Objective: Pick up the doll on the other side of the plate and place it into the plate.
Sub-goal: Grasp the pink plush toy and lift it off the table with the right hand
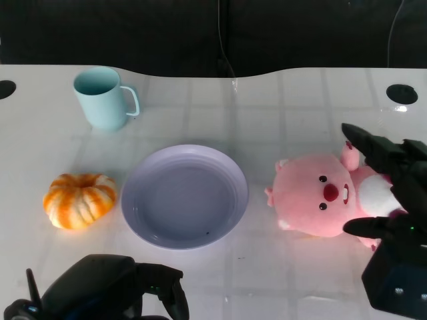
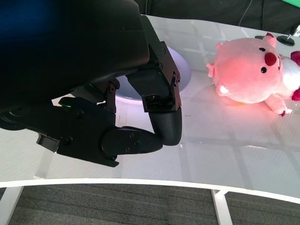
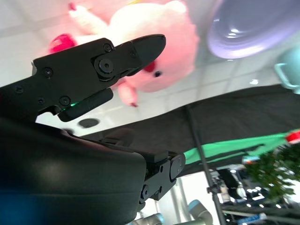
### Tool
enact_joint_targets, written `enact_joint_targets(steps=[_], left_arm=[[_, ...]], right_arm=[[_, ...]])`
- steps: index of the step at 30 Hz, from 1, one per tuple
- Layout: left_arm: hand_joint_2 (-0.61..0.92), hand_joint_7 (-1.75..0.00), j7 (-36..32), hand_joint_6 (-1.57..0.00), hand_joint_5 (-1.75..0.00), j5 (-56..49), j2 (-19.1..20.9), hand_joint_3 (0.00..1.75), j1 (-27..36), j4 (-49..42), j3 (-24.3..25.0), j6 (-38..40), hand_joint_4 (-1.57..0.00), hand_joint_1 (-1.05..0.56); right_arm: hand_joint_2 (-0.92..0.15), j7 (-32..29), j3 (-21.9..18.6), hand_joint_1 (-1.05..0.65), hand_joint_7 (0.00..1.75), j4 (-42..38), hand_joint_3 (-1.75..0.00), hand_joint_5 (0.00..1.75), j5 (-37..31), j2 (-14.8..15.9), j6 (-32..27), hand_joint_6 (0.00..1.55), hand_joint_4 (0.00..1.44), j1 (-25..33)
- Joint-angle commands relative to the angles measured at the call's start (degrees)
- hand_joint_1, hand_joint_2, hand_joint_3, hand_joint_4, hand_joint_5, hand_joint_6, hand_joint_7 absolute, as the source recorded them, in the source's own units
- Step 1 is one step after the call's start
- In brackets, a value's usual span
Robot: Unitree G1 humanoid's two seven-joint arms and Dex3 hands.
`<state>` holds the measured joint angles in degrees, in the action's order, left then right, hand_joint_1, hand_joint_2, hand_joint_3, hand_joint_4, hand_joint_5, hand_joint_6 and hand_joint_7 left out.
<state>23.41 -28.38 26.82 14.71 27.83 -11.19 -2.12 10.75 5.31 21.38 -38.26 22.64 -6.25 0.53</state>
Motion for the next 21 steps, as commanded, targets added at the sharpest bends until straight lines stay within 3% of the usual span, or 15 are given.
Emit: enact_joint_targets(steps=[1, 9, 15, 21], left_arm=[[0.92, -0.85, 0.4, -0.77, -1.36, 0.5, 0.9, 0.35, 0.6, 0.5, 0.4, -0.3, -0.69, -0.29], [0.92, -0.85, 0.7, -0.77, -1.32, 0.8, 0.6, 0.37, 0.9, 0.8, 0.4, 0.1, -0.69, -0.30], [0.92, -0.86, 0.9, -0.77, -1.35, 0.5, 0.8, 0.37, 0.7, 0.8, 0.5, 0.3, -0.70, -0.31], [0.92, -0.87, 0.7, -0.75, -1.38, 0.4, 0.9, 0.37, 0.7, 0.7, 0.5, -0.1, -0.69, -0.32]], right_arm=[[-0.83, 3.6, 0.0, -0.68, 0.03, 1.9, 0.00, 0.45, -3.1, 2.1, -3.8, 0.09, 0.00, -1.1], [-0.80, 9.1, 1.3, -0.67, 0.04, -1.8, 0.00, 0.48, -5.3, 4.0, -6.9, 0.13, 0.02, -4.7], [-0.83, 11.4, 3.6, -0.68, 0.03, -9.8, -0.01, 0.45, -4.9, 5.9, -6.2, 0.14, 0.04, -9.5], [-0.89, 11.4, 8.2, -0.73, 0.02, -20.3, -0.01, 0.34, -6.6, 6.6, -4.3, 0.20, 0.20, -15.0]])
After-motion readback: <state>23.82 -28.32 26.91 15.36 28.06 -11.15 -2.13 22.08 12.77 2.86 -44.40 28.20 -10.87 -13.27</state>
